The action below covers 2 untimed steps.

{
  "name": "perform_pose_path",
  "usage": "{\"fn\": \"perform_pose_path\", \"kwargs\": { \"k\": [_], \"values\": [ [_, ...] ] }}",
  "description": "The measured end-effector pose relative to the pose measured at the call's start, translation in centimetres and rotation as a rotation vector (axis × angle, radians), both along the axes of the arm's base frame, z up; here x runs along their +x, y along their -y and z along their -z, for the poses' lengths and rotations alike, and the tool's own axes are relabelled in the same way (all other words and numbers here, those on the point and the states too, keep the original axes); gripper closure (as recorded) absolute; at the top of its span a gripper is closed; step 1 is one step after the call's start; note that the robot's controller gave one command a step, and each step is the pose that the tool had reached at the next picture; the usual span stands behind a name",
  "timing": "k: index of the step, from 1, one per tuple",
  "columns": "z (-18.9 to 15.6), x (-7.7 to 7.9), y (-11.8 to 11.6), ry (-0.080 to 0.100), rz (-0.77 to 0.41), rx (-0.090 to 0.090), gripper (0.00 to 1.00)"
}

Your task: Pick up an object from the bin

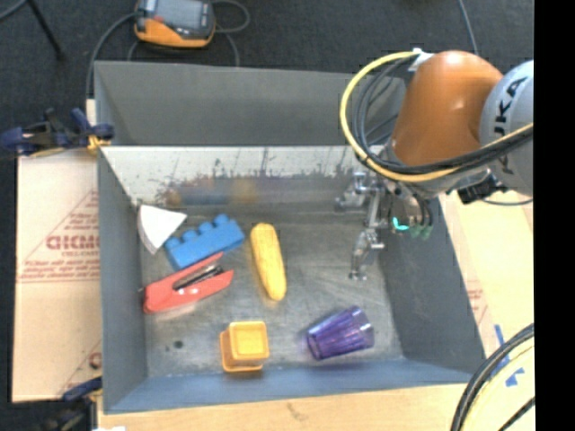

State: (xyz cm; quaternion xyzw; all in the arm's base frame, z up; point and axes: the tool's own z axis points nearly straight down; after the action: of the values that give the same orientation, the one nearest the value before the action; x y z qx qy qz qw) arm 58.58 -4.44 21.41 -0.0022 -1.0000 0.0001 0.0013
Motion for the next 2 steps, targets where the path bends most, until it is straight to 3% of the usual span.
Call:
{"fn": "perform_pose_path", "kwargs": {
  "k": [1, 2],
  "values": [
    [-0.4, 0.2, 0.0, 0.007, -0.001, -0.001, 0.00],
    [4.1, -1.4, -0.2, 0.014, -0.191, -0.003, 0.00]
  ]
}}
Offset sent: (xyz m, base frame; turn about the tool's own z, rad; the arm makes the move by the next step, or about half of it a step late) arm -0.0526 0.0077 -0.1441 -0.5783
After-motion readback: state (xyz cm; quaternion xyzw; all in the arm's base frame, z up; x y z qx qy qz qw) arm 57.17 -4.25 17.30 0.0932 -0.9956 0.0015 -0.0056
